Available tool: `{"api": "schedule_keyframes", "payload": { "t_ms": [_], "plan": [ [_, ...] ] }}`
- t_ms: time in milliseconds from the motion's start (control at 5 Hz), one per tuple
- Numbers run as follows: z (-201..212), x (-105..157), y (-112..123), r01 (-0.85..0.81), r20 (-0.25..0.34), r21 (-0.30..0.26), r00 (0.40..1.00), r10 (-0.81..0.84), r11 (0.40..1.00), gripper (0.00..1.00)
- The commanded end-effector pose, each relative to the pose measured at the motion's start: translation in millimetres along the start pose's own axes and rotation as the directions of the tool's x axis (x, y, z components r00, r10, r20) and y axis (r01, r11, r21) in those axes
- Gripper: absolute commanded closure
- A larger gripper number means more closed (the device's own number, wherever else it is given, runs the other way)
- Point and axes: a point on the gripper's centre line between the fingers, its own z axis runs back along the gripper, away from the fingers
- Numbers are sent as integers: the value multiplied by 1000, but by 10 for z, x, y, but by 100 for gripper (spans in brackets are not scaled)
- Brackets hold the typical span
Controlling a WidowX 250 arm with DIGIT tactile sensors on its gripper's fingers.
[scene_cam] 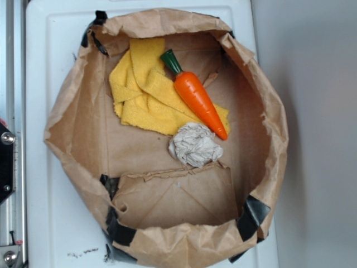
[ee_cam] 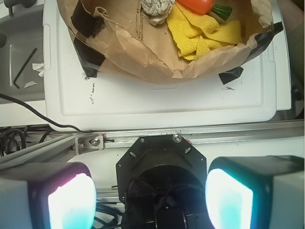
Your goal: Grab the white paper.
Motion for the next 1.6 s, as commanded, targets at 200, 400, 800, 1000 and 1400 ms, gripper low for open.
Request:
{"api": "schedule_keyframes", "payload": {
  "t_ms": [200,400,800,1000,1400],
  "plan": [
    [-300,469,3,-38,22,-11,999,38,999,0],
    [-444,961,40,-59,46,-31,997,60,998,0],
    [-431,957,123,-22,219,-20,975,26,1000,0],
    [-576,1048,288,-32,204,42,979,23,999,0],
    [-576,1048,288,-32,204,42,979,23,999,0]
  ]
}}
